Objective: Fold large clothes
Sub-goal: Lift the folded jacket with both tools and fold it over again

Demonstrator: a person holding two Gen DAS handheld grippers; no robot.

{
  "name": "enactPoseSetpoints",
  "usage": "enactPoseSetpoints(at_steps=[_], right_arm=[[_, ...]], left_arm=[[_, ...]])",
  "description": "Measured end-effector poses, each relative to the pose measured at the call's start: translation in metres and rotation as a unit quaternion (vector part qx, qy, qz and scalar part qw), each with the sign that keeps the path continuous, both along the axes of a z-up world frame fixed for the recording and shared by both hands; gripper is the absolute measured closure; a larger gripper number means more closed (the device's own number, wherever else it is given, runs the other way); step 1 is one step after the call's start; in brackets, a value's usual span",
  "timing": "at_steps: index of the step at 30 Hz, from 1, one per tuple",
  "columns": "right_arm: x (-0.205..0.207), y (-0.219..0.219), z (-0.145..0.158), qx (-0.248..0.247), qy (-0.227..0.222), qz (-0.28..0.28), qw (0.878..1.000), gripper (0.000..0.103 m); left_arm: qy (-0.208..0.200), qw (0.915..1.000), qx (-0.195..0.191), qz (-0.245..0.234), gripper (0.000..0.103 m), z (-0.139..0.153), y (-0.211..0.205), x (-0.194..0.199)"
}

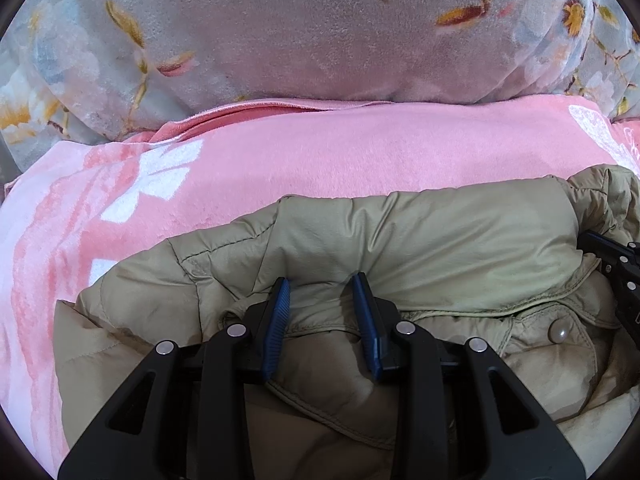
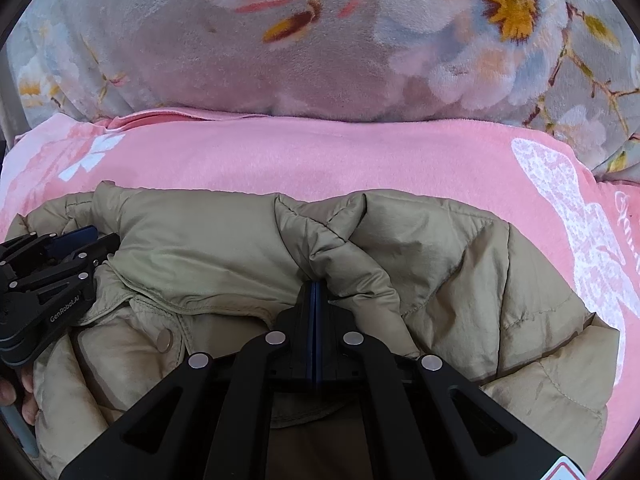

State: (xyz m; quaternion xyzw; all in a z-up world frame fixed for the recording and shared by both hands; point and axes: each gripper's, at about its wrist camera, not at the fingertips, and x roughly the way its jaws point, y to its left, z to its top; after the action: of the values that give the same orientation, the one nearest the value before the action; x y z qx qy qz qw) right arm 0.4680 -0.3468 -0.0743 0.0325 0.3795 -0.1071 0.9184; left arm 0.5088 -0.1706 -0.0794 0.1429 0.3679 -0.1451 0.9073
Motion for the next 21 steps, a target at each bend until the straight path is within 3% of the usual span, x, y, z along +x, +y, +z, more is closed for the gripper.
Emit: enactPoseSetpoints(at_steps=[6,7,8,9,10,11,12,13,17,19,21], right_arm=[[-0.017,-0.005,0.009,0.035,-0.007,-0.006,0.999,0.103],[-0.032,-0.006,0.017,0.053,-0.003,-0.016,0.998,0.098],[-0.059,-0.006,0.032,0.085,-0.011,-0.020,0.996,0.092],[-0.084,-0.004,0.042,0.099,-0.020,-0.017,0.995,0.078],[-0.111,-0.003,0.052,0.105,-0.028,-0.014,0.994,0.058],[-0.155,-0.001,0.063,0.105,-0.038,-0.013,0.994,0.050],[-0.189,0.000,0.067,0.104,-0.046,-0.014,0.993,0.036],[-0.228,0.001,0.068,0.101,-0.047,-0.015,0.994,0.031],[-0.368,-0.004,0.044,0.106,-0.016,-0.036,0.994,0.030],[-0.433,-0.004,0.024,0.125,-0.005,-0.057,0.991,0.030],[-0.480,-0.003,0.006,0.153,-0.006,-0.086,0.985,0.030]], left_arm=[[0.003,1.0000,0.001,0.004,0.069,0.007,0.008,-0.006],[0.010,0.9999,-0.005,0.008,0.067,0.014,0.015,-0.015],[0.018,0.9996,-0.019,0.008,0.053,0.023,0.024,-0.027],[0.026,0.9986,-0.045,0.003,0.042,0.036,0.042,-0.047],[0.026,0.9977,-0.062,-0.001,0.024,0.046,0.058,-0.064],[0.024,0.9967,-0.078,-0.002,0.013,0.058,0.086,-0.091],[0.025,0.9959,-0.087,-0.005,0.012,0.062,0.104,-0.108],[0.028,0.9947,-0.098,-0.010,0.012,0.066,0.130,-0.129],[0.066,0.9906,-0.118,0.017,0.008,0.056,0.237,-0.208],[0.111,0.9820,-0.145,0.049,0.008,0.038,0.289,-0.243],[0.154,0.9656,-0.193,0.081,0.008,0.015,0.330,-0.270]])
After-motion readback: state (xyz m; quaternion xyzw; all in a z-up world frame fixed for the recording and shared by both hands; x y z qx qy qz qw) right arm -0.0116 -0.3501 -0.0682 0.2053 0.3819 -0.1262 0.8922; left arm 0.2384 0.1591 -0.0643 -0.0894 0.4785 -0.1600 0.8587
